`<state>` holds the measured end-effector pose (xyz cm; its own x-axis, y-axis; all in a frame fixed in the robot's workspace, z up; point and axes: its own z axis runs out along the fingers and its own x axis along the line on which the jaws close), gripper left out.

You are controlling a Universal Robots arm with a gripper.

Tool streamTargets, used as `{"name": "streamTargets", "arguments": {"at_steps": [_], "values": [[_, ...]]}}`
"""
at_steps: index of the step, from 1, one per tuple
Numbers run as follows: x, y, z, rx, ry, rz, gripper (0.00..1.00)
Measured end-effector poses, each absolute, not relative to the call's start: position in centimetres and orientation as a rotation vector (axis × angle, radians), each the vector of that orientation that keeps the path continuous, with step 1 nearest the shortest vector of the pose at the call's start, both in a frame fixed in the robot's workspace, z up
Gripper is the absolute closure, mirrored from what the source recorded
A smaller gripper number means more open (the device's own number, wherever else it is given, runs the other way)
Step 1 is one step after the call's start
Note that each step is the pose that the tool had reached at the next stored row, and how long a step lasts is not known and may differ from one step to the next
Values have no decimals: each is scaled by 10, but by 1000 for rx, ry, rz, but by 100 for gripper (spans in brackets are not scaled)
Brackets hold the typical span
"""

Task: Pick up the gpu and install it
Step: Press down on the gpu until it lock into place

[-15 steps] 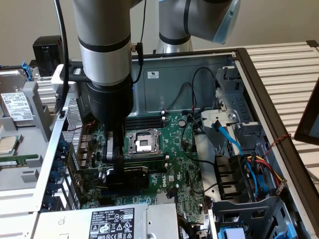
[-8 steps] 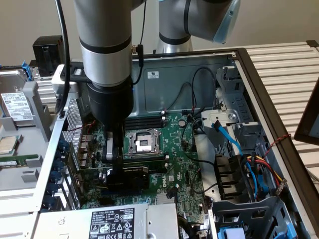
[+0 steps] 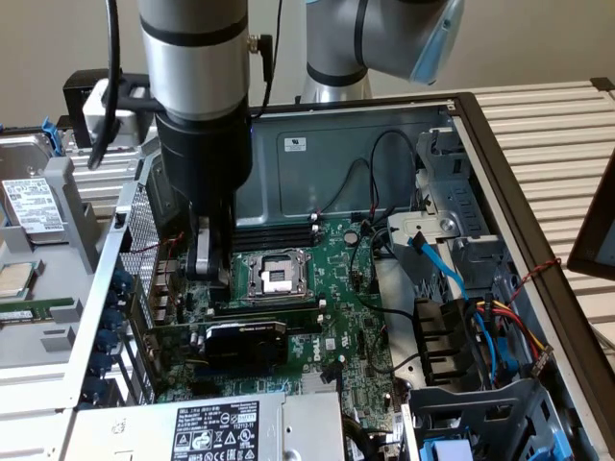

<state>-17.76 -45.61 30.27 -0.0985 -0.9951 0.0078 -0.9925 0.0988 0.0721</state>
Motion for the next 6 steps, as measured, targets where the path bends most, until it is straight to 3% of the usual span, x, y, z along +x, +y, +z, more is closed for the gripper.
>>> {"name": "streamTargets", "arguments": {"at_steps": [6], "values": [[-178,-456,307,2070,-2286,-78,89]]}}
